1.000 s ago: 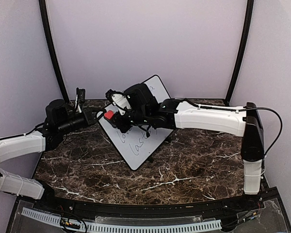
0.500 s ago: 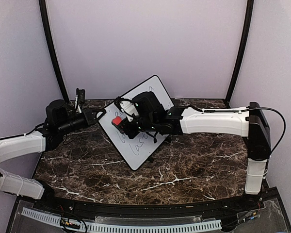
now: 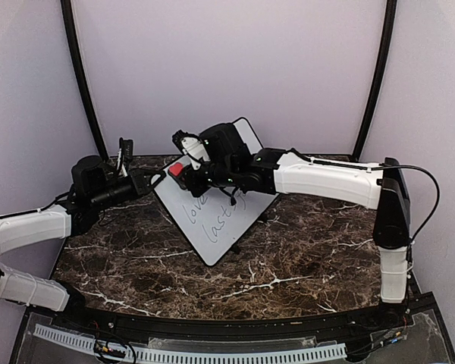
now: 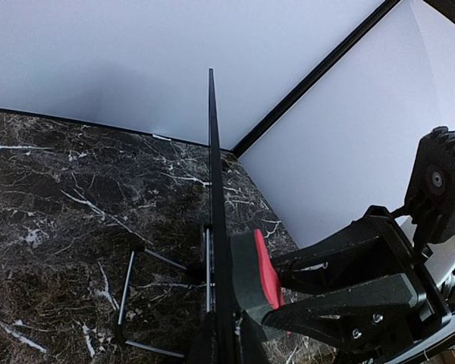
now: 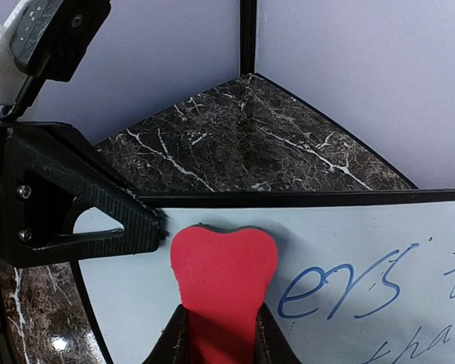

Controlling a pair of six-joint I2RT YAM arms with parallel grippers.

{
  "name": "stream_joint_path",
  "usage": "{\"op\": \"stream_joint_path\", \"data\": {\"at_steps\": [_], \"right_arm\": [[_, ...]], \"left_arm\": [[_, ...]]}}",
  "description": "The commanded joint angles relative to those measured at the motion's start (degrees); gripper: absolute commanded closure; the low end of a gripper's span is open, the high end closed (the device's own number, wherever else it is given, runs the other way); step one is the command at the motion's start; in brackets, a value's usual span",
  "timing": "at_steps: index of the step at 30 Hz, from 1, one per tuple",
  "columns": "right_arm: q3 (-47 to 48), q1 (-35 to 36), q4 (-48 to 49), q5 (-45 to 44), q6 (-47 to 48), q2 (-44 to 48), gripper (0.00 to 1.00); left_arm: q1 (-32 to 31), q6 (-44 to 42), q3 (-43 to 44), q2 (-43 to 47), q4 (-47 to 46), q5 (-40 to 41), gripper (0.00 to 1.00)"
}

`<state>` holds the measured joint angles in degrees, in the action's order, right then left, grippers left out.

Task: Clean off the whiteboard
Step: Erase the whiteboard at the center of the board.

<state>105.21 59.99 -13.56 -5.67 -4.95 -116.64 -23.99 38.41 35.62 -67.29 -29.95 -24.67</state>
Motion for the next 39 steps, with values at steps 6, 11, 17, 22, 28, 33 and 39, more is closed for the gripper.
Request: {"op": "stream_joint_path", "data": {"at_steps": [6, 11, 17, 22, 28, 33, 39], "right_arm": [[-3.94, -0.55, -0.05, -0.54, -0.61, -0.44, 0.95], [-12.65, -0.55, 1.78, -0.13, -0.77, 3.45, 0.95], [-18.23, -1.03, 3.66, 0.09, -1.24, 5.59, 0.95], [-15.71, -1.03, 4.35, 1.01, -0.62, 4.97, 0.95], [-5.56, -1.03, 1.51, 1.84, 0.92, 1.25, 0.95], [-1.29, -0.66, -0.06, 2.99, 1.26, -0.86, 0.95], [-5.84, 1.54, 0.26, 1.77, 0.86, 0.24, 0.96]], "left_arm": [[-1.5, -0.33, 0.34, 2.31, -4.82, -7.09, 1.0], [-1.46, -0.3, 0.38, 2.59, -4.91, -7.15, 1.0], [-1.5, -0.19, 0.38, 2.6, -5.04, -7.39, 1.0], [-1.5, -0.05, 0.33, 2.6, -5.15, -7.48, 1.0], [-1.5, -0.08, 0.28, 2.75, -5.24, -7.54, 1.0], [-1.5, -0.09, 0.28, 3.01, -5.07, -7.36, 1.0], [-1.5, -0.24, 0.33, 3.17, -4.89, -7.25, 1.0]]}}
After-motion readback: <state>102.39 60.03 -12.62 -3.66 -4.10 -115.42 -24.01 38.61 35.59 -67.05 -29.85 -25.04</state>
